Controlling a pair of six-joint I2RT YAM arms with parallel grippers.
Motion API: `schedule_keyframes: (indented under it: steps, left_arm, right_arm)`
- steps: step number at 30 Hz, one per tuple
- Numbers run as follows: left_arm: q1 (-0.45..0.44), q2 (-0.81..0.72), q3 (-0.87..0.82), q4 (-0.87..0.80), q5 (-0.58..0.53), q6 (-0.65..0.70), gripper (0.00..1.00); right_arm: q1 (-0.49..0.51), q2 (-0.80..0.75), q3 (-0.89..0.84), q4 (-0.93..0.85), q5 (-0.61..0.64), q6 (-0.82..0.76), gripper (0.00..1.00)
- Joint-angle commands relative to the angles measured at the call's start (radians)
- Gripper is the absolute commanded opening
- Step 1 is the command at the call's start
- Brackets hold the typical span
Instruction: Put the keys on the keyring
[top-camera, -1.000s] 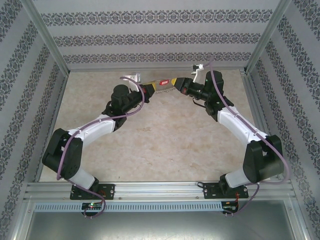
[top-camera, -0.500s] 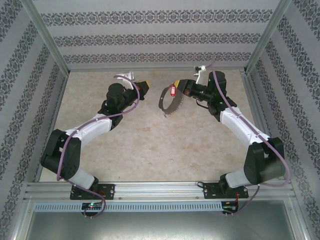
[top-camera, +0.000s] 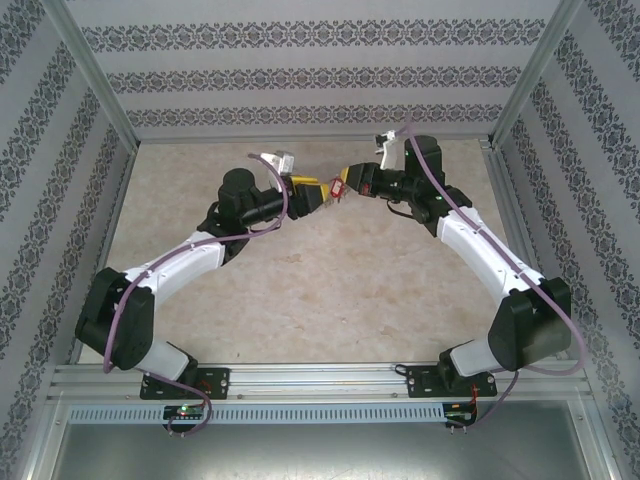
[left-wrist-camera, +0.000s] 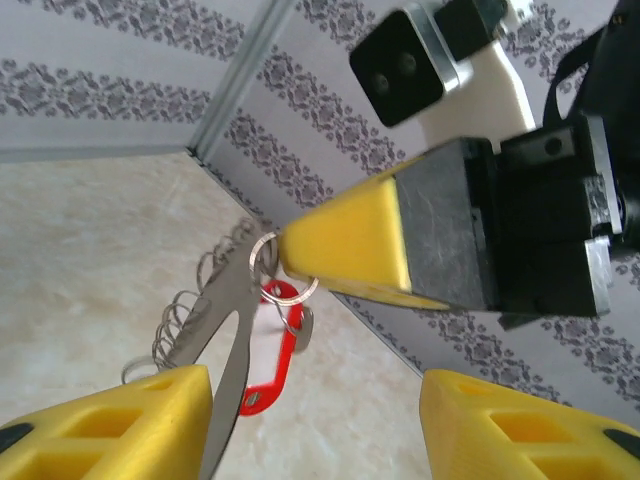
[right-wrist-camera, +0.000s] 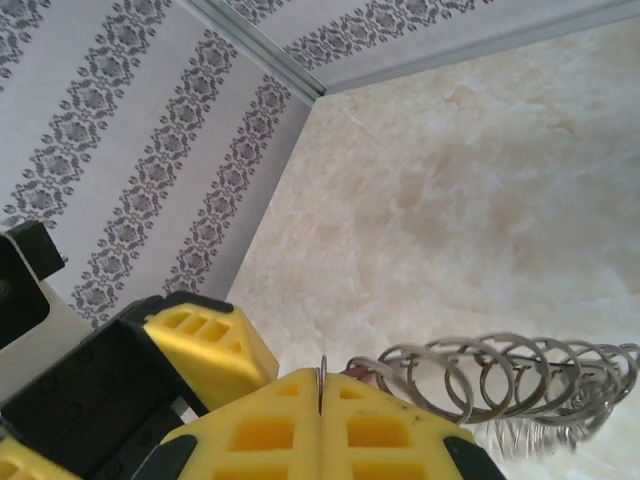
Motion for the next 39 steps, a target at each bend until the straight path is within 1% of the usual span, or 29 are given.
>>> schedule_keyframes:
  steps: [1, 5, 7, 10, 12, 13, 16, 18, 20, 22, 24, 26, 28, 32, 35, 39]
  left_arm:
    - [-0.017, -0.007, -0.020, 0.012, 0.013, 0.018, 0.58]
    - [-0.030, 0.006, -0.018, -0.017, 0.011, 0.031, 0.59]
    - [-0.033, -0.007, -0.026, -0.071, -0.047, 0.046, 0.60]
    - [-0.034, -0.079, -0.078, -0.104, -0.161, 0.071, 0.64]
    - [-0.033, -0.142, -0.100, -0.132, -0.205, 0.087, 0.66]
    - [-0.033, -0.168, -0.105, -0.144, -0.210, 0.095, 0.66]
    - [-0.035, -0.234, -0.112, -0.181, -0.176, 0.105, 0.67]
    - [-0.035, -0.250, -0.104, -0.184, -0.110, 0.086, 0.70]
    - [-0.039, -0.241, -0.097, -0.156, -0.048, 0.047, 0.70]
    - [-0.039, -0.227, -0.101, -0.088, -0.011, -0.013, 0.71]
    - [-0.038, -0.224, -0.095, -0.065, -0.040, -0.056, 0.73]
    - [-0.038, -0.228, -0.068, -0.086, -0.080, -0.069, 0.74]
    - [-0.036, -0.223, -0.014, -0.155, -0.116, -0.074, 0.76]
    - [-0.028, -0.195, 0.117, -0.324, -0.102, 0.007, 0.75]
    - [-0.011, -0.167, 0.201, -0.431, -0.070, 0.090, 0.71]
    - [0.036, -0.109, 0.267, -0.497, 0.043, 0.188, 0.63]
  right_arm:
    - [0.010, -0.032, 0.060, -0.045, 0.011, -0.038, 0.00]
    - [0.023, -0.039, 0.085, -0.081, 0.027, -0.044, 0.00]
    - [0.034, -0.043, 0.093, -0.098, 0.044, -0.057, 0.00]
    - [0.043, -0.040, 0.109, -0.144, 0.069, -0.087, 0.00]
    - [0.043, -0.042, 0.105, -0.147, 0.069, -0.086, 0.00]
    - [0.044, -0.040, 0.108, -0.154, 0.071, -0.091, 0.00]
    - [0.043, -0.029, 0.120, -0.171, 0.071, -0.102, 0.00]
    - [0.043, -0.018, 0.130, -0.177, 0.065, -0.105, 0.00]
    - [0.043, -0.009, 0.137, -0.177, 0.059, -0.104, 0.00]
    - [0.043, 0.001, 0.145, -0.177, 0.052, -0.101, 0.00]
    - [0.043, 0.009, 0.155, -0.184, 0.044, -0.108, 0.00]
    - [0.043, 0.015, 0.164, -0.202, 0.037, -0.124, 0.00]
    - [0.042, 0.026, 0.184, -0.240, 0.026, -0.152, 0.00]
    - [0.040, 0.058, 0.226, -0.315, 0.006, -0.209, 0.00]
    - [0.040, 0.079, 0.259, -0.371, -0.007, -0.258, 0.00]
    - [0.038, 0.109, 0.308, -0.455, -0.027, -0.340, 0.00]
